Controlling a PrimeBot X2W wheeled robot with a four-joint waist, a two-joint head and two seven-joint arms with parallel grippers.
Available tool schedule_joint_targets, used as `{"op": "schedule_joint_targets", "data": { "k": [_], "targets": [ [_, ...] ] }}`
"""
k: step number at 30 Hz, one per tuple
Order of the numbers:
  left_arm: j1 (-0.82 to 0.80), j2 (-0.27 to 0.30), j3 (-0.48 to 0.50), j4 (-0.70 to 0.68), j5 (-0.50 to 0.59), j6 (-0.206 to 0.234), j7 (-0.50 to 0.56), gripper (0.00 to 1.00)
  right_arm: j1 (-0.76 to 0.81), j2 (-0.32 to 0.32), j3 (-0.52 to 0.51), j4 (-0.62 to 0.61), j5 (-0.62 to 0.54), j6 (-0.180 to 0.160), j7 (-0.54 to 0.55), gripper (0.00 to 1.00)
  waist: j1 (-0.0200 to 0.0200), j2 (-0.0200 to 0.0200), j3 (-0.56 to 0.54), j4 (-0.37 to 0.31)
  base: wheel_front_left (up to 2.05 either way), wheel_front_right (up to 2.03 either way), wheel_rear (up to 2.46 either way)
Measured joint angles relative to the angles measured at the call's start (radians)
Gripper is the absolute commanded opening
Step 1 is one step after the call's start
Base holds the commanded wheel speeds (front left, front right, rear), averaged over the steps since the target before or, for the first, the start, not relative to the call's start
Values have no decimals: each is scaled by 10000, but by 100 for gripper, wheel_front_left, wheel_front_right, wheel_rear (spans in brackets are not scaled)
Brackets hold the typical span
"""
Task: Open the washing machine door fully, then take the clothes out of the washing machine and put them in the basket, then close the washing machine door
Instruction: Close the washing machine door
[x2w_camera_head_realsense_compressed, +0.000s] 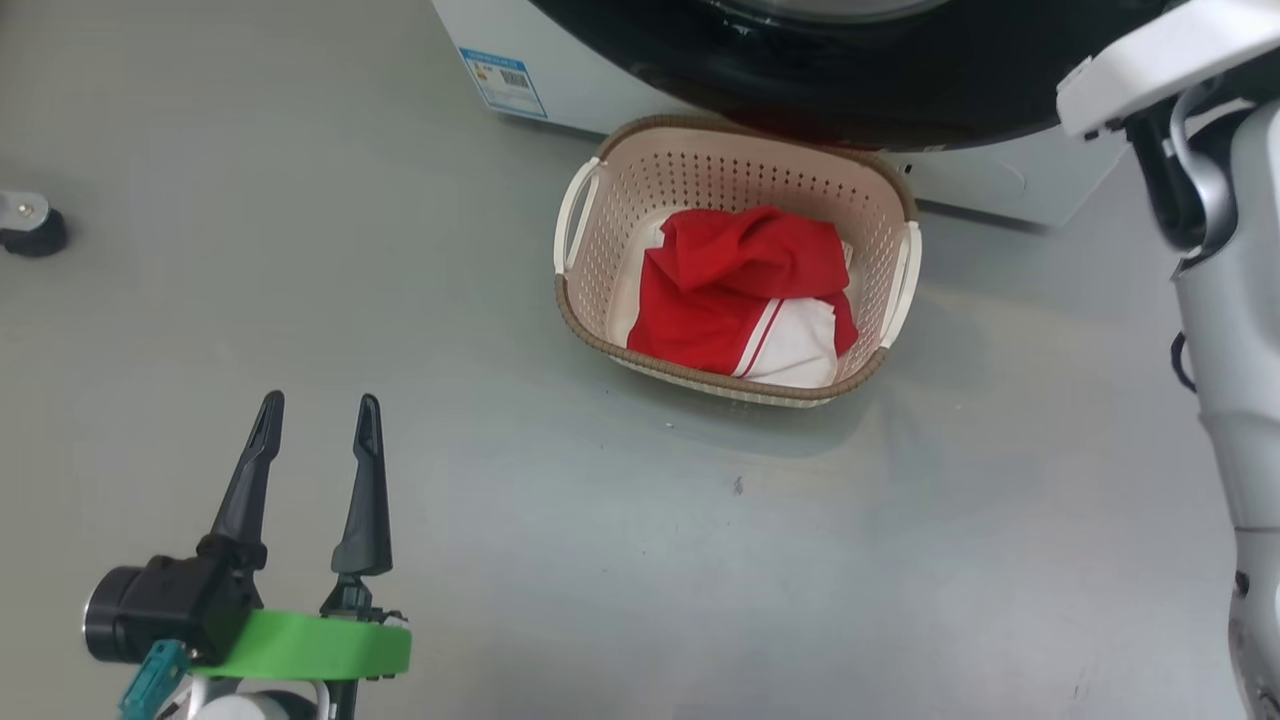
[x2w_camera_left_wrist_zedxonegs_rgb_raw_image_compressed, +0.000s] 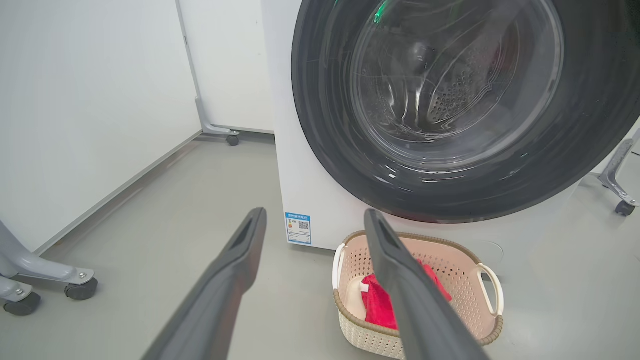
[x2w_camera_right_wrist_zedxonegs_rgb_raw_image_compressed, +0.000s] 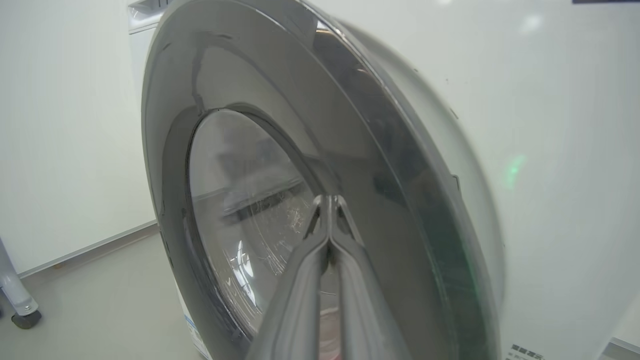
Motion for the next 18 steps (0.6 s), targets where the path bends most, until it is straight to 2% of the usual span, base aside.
{"op": "schedule_joint_targets", "data": {
  "k": [18],
  "targets": [
    [-901, -190, -176, 330, 19, -349, -86, 100, -1684, -920, -132, 1206, 128, 92, 12, 0, 0, 0, 793, 287, 0, 0, 0]
  ]
}}
